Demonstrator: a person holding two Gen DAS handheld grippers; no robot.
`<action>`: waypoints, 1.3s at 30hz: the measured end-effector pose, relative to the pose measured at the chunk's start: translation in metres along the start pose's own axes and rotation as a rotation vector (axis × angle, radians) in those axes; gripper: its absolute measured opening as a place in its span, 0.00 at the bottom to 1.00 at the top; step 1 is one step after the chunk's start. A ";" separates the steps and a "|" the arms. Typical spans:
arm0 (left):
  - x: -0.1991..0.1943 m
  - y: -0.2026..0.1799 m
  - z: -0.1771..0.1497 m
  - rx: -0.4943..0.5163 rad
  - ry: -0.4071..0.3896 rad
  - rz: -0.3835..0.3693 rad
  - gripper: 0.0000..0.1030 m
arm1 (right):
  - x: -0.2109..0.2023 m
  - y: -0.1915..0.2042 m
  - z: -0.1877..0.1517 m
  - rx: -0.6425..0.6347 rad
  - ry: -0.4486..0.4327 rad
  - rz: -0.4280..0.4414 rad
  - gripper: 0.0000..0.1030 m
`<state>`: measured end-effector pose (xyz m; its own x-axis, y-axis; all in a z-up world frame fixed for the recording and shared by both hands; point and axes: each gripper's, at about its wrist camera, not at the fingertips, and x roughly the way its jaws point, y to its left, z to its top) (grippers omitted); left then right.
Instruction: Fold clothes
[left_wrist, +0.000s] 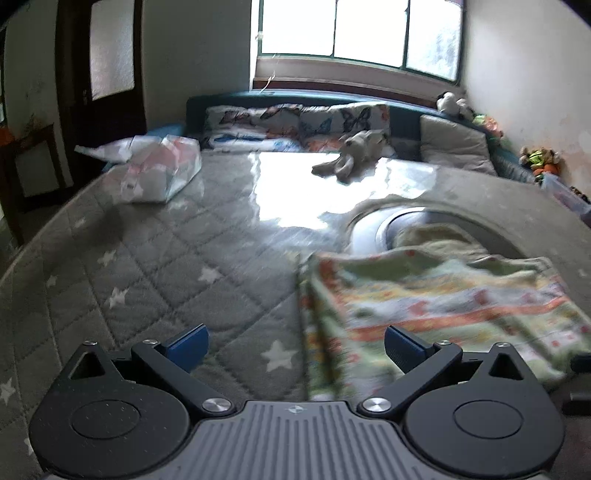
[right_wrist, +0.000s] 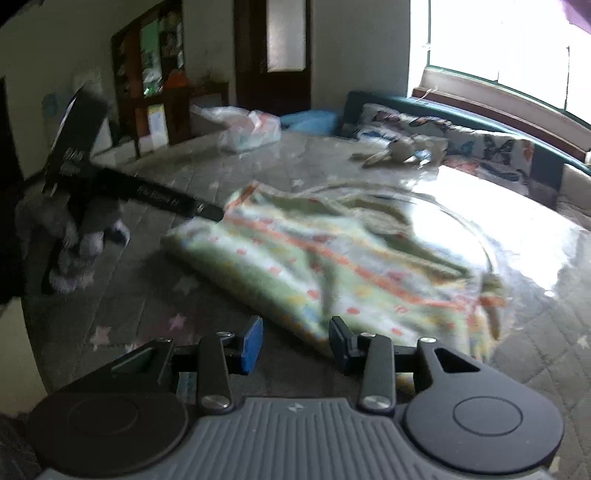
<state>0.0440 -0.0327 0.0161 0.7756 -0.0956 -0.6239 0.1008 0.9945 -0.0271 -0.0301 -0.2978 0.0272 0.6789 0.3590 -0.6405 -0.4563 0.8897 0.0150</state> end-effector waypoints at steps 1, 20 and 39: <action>-0.003 -0.004 0.002 0.007 -0.010 -0.006 1.00 | -0.001 -0.003 0.002 0.012 -0.013 -0.013 0.38; 0.009 -0.057 -0.016 0.159 0.001 -0.074 1.00 | -0.006 -0.047 -0.027 0.209 -0.008 -0.151 0.34; 0.013 -0.052 -0.016 0.122 0.021 -0.095 1.00 | 0.018 -0.071 -0.005 0.212 -0.019 -0.208 0.22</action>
<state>0.0386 -0.0852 -0.0026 0.7457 -0.1865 -0.6396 0.2491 0.9685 0.0081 0.0120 -0.3562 0.0103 0.7570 0.1665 -0.6318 -0.1776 0.9830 0.0464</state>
